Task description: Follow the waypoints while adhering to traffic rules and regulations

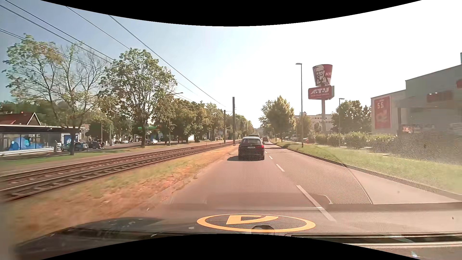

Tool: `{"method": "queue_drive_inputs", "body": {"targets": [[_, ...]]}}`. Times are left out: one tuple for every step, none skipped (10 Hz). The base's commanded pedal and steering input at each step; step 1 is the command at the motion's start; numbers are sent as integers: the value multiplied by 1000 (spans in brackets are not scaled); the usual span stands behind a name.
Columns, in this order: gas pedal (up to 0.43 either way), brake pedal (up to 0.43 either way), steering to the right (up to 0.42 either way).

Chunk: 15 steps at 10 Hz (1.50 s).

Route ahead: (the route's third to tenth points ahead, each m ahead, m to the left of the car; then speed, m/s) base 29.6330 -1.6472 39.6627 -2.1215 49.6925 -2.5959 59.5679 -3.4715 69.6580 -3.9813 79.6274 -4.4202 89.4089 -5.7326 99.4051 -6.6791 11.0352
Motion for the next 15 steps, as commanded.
{"method": "queue_drive_inputs", "body": {"targets": [[130, 0, 5], [130, 0, 6], [130, 0, 6], [130, 0, 7], [138, 0, 7], [138, 0, 8], [150, 0, 8], [150, 0, 8], [150, 0, 8], [157, 0, 8], [157, 0, 8], [169, 0, 8], [177, 0, 8], [177, 0, 8], [177, 0, 8]]}}
